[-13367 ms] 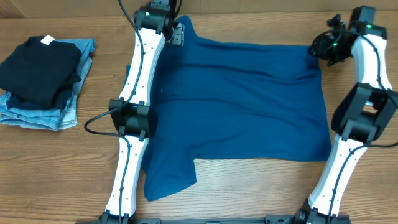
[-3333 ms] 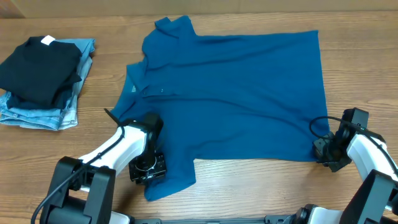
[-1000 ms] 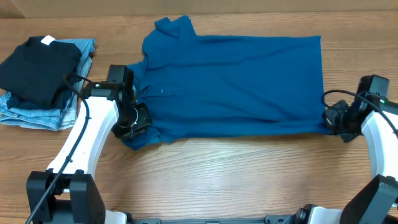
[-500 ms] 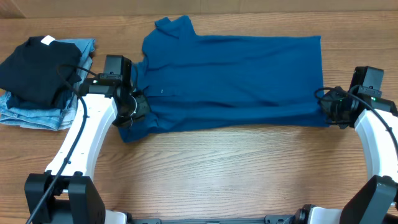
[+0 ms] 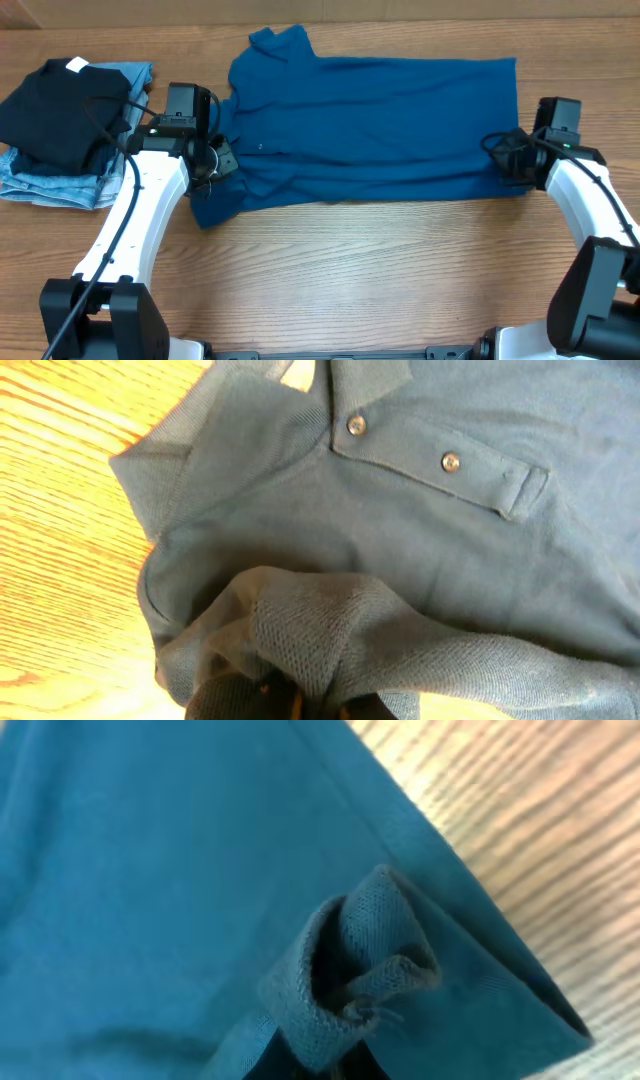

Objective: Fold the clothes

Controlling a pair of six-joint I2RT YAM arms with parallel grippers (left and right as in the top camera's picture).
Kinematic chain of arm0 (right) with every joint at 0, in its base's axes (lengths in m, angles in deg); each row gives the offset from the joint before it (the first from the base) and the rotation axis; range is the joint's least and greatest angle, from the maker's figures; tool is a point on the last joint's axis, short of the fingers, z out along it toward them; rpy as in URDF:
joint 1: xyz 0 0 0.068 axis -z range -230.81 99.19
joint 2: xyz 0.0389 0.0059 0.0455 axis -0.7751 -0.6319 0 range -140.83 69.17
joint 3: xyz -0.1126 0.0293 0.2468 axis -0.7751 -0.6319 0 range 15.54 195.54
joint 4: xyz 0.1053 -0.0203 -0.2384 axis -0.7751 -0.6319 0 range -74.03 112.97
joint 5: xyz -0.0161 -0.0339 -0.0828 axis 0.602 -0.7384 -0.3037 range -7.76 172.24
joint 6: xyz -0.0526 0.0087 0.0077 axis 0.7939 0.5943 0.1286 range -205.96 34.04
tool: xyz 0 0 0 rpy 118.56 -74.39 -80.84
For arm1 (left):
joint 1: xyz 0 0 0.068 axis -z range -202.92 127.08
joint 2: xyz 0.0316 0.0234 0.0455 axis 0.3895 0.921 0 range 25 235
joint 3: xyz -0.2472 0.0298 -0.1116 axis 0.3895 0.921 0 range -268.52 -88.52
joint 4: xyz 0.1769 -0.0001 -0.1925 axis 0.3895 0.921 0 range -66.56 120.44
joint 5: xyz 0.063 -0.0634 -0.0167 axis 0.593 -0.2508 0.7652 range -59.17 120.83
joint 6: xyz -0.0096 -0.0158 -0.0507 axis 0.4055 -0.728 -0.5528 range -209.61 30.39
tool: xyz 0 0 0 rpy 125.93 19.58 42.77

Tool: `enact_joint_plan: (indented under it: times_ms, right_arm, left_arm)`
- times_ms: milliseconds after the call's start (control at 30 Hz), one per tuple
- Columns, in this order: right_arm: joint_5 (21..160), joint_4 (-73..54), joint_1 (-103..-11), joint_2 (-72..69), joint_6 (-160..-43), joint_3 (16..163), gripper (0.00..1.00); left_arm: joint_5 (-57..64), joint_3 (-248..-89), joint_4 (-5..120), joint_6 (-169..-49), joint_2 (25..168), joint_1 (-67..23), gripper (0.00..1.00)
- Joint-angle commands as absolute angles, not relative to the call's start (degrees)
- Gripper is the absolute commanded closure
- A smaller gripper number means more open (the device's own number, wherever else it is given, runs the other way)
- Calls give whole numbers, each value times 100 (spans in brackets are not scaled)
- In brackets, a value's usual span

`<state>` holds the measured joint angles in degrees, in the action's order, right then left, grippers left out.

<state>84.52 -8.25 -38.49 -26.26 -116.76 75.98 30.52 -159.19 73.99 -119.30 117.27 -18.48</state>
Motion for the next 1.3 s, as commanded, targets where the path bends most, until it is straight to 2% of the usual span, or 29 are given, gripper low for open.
enact_joint_plan:
  times_ms: [0, 300, 500, 567, 667, 700, 767, 800, 833, 867, 900, 1067, 1133, 1167, 1200, 1267]
  right_arm:
    - [8007, -725, -3959, -2771, -11593, 7743, 96]
    - [7322, -841, -3954, -2814, -11593, 7743, 96]
    - [7154, -797, -3954, -2817, -11595, 7743, 96]
    - [7154, -760, -3954, -2817, -11595, 7743, 95]
    - [7156, -729, -3956, -2817, -11593, 7743, 78]
    - [7156, -699, -3956, -2817, -11595, 7743, 65]
    - [7202, -504, -3954, -2817, -11456, 7743, 47]
    - [7333, -316, -3954, -2817, -11185, 7743, 32]
    - [7534, -148, -3956, -2814, -10931, 7745, 15]
    - [7834, 12, -3954, -2810, -10645, 7760, 6]
    - [7996, 31, -3954, -2803, -10511, 7797, 0]
    - [8087, -307, -3950, -2760, -10240, 8145, 0]
    - [8094, -841, -3950, -2753, -10247, 8385, 0]
    - [8142, -1280, -3952, -2753, -10264, 8497, 5]
    - [8184, -1479, -3950, -2753, -10264, 8508, 17]
    - [8341, -1855, -3950, -2760, -10267, 8499, 51]
  left_arm:
    - [3297, -16065, 7346, -11983, 11853, -1889, 89]
    - [3332, -16065, 6999, -11799, 12492, -1889, 91]
    - [3944, -16065, 6679, -11786, 12496, -1889, 90]
    - [3961, -16065, 6616, -11786, 12496, -1889, 87]
    - [3987, -16065, 6625, -11786, 12496, -1889, 73]
    - [4016, -16065, 6620, -11784, 12496, -1889, 55]
    - [4040, -16065, 6557, -11672, 12496, -1889, 26]
    - [4027, -16068, 6461, -11487, 12496, -1889, 17]
    - [4027, -16083, 6378, -11327, 12494, -1889, 14]
    - [4029, -16146, 6367, -11229, 12492, -1889, 11]
    - [4029, -16260, 6395, -11148, 12492, -1889, 7]
    - [4020, -17130, 7034, -11143, 12419, -1869, 2]
    - [3869, -17547, 7517, -11148, 12380, -1835, 5]
    - [3517, -17753, 7849, -11150, 12380, -1802, 17]
    - [3314, -17772, 7956, -11146, 12380, -1784, 41]
    - [3026, -17770, 8258, -11146, 12395, -1734, 95]
